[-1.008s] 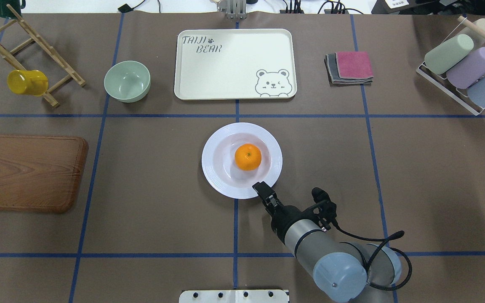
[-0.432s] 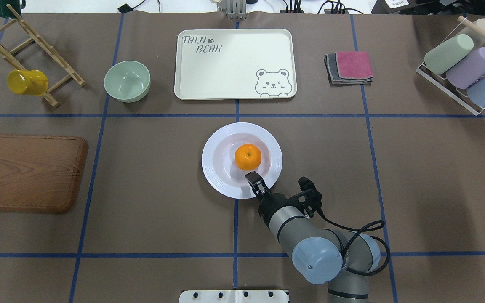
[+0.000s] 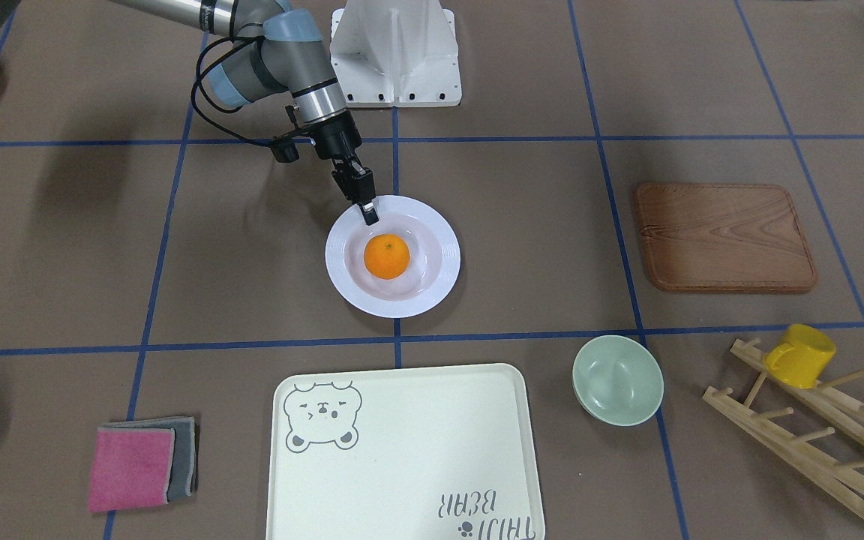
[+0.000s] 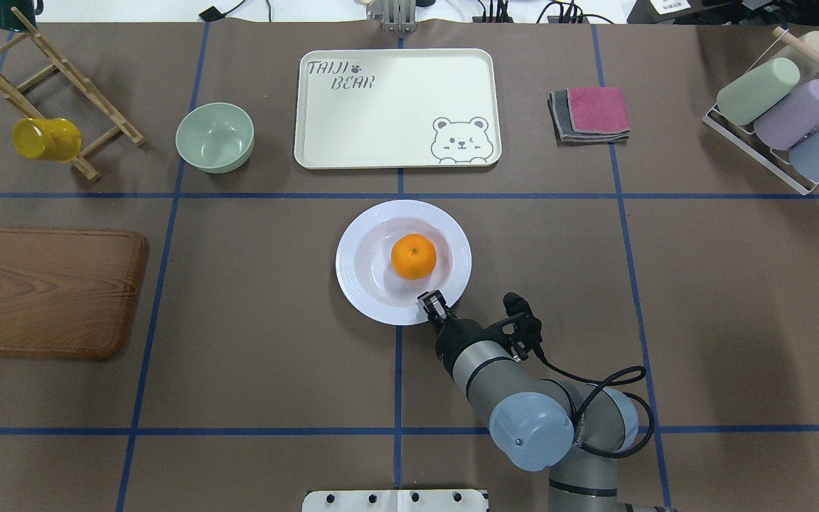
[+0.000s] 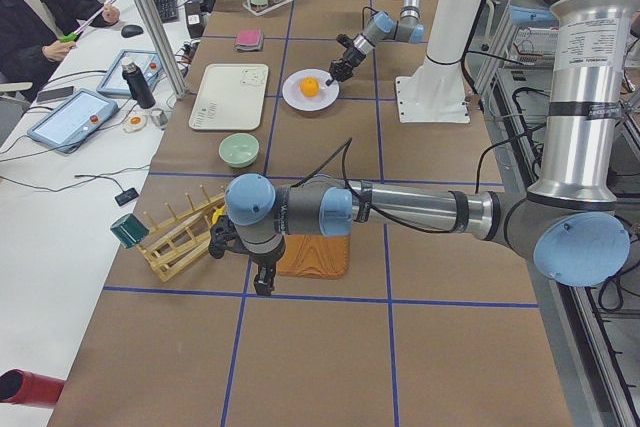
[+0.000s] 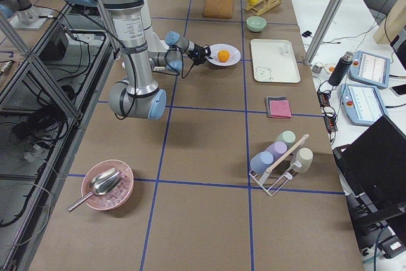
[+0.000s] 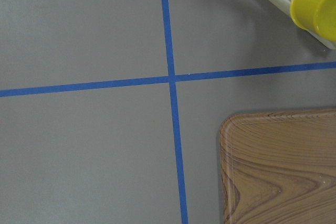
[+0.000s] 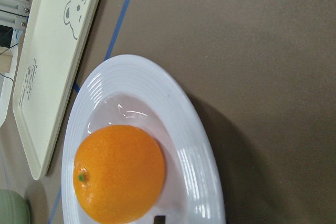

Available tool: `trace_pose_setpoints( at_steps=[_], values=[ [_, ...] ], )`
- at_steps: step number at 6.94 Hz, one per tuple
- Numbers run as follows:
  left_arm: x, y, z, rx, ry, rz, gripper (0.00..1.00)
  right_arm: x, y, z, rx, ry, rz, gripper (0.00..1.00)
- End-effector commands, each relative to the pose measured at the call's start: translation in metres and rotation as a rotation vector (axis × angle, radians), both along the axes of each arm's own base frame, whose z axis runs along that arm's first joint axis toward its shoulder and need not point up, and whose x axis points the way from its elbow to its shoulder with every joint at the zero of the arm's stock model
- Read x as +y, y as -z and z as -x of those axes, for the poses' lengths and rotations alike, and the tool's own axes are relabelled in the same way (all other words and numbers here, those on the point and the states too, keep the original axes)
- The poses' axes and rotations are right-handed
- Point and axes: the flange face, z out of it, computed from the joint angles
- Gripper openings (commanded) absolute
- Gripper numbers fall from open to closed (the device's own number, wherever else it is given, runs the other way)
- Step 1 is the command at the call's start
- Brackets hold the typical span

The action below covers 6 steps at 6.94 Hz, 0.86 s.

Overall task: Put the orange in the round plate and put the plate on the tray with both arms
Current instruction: 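Grasp the rim of the white plate nearest the robot with the right gripper, then lift the plate with the right gripper and carry it onto the cream bear tray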

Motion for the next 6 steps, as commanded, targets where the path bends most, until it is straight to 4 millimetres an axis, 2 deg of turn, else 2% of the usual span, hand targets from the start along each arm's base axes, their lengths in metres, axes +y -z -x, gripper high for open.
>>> trace_pose_setpoints(
  at_steps=[1, 2, 3, 4, 5, 6],
  values=[
    [0.015, -0.001, 0.0, 0.0, 0.001, 0.003, 0.99, -0.003, 0.009, -0.009, -0.022, -0.03, -0.014, 0.0],
    [0.034, -0.004, 0.0, 0.0, 0.001, 0.012, 0.99, -0.003, 0.023, -0.019, -0.052, -0.05, -0.024, 0.0],
    [0.049, 0.004, 0.0, -0.008, 0.008, 0.005, 0.99, -0.002, 0.039, -0.031, -0.09, -0.072, -0.032, 0.0],
    [0.055, 0.004, 0.007, -0.009, 0.027, 0.01, 0.99, -0.009, 0.059, -0.047, -0.134, -0.1, -0.041, 0.0],
    [0.057, 0.011, 0.014, -0.012, 0.041, -0.005, 0.99, -0.032, 0.07, -0.067, -0.159, -0.145, -0.046, 0.0],
    [0.06, 0.01, 0.014, -0.012, 0.04, -0.001, 0.99, -0.052, 0.072, -0.074, -0.162, -0.183, -0.039, 0.0]
  ],
)
